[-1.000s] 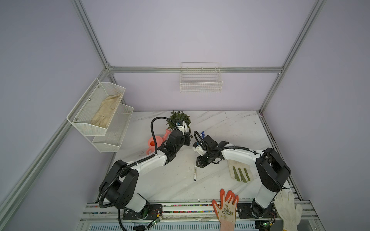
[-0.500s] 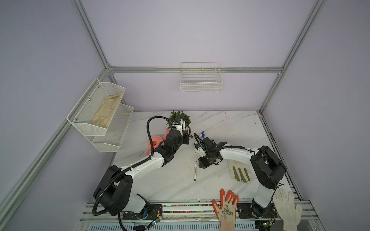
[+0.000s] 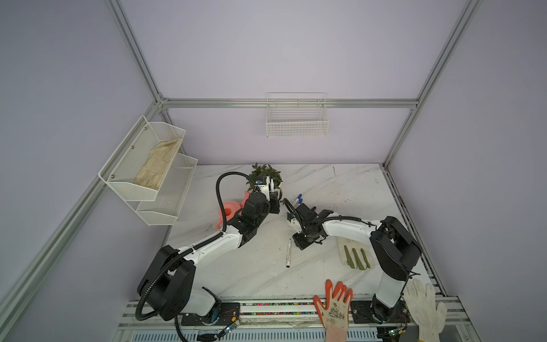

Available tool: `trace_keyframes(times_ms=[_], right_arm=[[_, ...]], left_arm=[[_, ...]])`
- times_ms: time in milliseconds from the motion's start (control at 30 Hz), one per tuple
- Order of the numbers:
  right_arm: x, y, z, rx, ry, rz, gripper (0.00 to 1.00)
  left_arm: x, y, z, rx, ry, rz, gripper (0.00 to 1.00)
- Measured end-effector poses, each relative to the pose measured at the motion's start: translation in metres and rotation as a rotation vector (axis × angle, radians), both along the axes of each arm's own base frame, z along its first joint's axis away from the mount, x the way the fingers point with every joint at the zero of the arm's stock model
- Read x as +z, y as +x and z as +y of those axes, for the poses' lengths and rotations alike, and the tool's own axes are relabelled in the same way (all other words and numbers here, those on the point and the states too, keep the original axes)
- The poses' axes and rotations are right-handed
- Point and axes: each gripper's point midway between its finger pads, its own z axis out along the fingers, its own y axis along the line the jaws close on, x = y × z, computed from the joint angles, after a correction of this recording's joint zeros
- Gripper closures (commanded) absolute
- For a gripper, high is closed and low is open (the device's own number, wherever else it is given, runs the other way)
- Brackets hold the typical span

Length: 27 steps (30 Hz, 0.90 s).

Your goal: Insert the pens into the pen caps

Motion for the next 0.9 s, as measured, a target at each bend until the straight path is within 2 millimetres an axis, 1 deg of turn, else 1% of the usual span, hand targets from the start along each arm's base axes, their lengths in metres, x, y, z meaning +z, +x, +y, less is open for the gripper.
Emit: trace_keyframes(times_ms=[100,167,300,400,467,533,600,633,700,800,900], right_arm=[[0.016,0.004,-0.007,0.014,-0.028,-0.044,0.99],[0.021,0.01,-0.013,0.022,-0.065,-0.078,0.99],[0.009,0.017,-0.032,0.012,-0.154,-0.076,0.99],[-0.001,0.026,-0.046,-0.017,-0.193,-0.068,0.98],[-0.003,0.032,-0.052,-0.033,-0.206,-0.073,0.97],[-0.005,0.035,-0.054,-0.038,-0.21,-0.076,0.96],[-0.007,0.035,-0.052,-0.033,-0.206,-0.076,0.91],[-0.008,0.035,-0.051,-0.028,-0.206,-0.075,0.87],[-0.01,0.037,-0.049,-0.024,-0.2,-0.079,0.76],[-0.01,0.038,-0.048,-0.029,-0.196,-0.086,0.65],[-0.012,0.039,-0.05,-0.044,-0.2,-0.088,0.61]], left_arm=[[-0.011,0.002,-0.002,-0.004,0.012,0.019,1.0],[-0.016,0.003,-0.003,-0.006,0.016,0.028,1.0],[-0.016,0.004,-0.005,-0.012,0.017,0.025,1.0],[-0.015,0.003,-0.006,-0.021,0.023,0.019,1.0],[-0.015,0.003,-0.006,-0.025,0.025,0.018,1.0],[-0.015,0.003,-0.007,-0.029,0.028,0.017,1.0],[-0.015,0.003,-0.007,-0.032,0.027,0.017,1.0],[-0.015,0.003,-0.007,-0.032,0.027,0.017,1.0],[-0.015,0.003,-0.007,-0.032,0.027,0.017,1.0],[-0.015,0.003,-0.007,-0.032,0.027,0.018,1.0],[-0.016,0.003,-0.007,-0.032,0.027,0.019,1.0]])
